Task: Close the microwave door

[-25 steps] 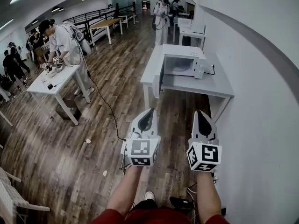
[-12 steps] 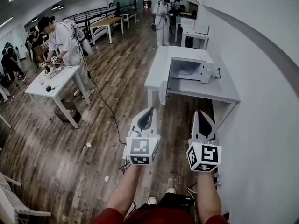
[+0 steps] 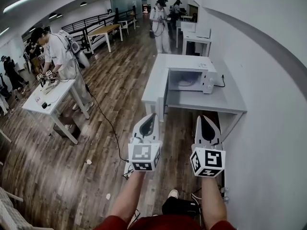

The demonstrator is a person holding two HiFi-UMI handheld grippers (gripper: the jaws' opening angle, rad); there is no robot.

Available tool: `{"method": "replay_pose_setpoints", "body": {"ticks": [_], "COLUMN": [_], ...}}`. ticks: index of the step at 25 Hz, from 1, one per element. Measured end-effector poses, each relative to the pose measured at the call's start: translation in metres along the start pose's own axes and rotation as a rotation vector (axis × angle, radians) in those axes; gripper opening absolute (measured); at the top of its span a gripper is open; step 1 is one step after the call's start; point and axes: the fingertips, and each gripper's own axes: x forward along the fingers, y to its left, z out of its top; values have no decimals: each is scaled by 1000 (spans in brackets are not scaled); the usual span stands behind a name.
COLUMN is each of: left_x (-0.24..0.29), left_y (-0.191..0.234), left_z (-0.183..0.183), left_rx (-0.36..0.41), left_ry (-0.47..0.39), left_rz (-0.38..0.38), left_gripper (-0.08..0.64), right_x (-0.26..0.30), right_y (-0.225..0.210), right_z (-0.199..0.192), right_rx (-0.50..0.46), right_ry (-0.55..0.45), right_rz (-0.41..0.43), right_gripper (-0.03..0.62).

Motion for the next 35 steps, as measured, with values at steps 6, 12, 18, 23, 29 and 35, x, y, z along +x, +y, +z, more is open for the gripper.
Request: {"method": "replay_pose_setpoints", "body": {"ticks": [6,12,18,23,29,35], "left_x": [69,130,168,185,201,202], "left_y": [-3,-13,-18,-9,17,46], "left_z": [-5,-15,-26,-31,-46,-64], "left_rx": [2,10,25,24,12,-2], "left_ry": [2,20,39,40,49,70], "left_rz": [7,14,19,27,39,52], "left_gripper": [26,26,26,26,26,26], "right_x": [53,99,128,149,176,195], "right_y": [-46,-88,-118,-124,-112,-87], "right_z": [-12,-29,-44,-52,-64,-77], "right_rx": [16,39,62,64,50,45], "right_ry": [-3,5,14,20,33,56], "right_rz": [-1,4,5,11,24,44], "right_gripper": [26,26,28,28,26,27]}}
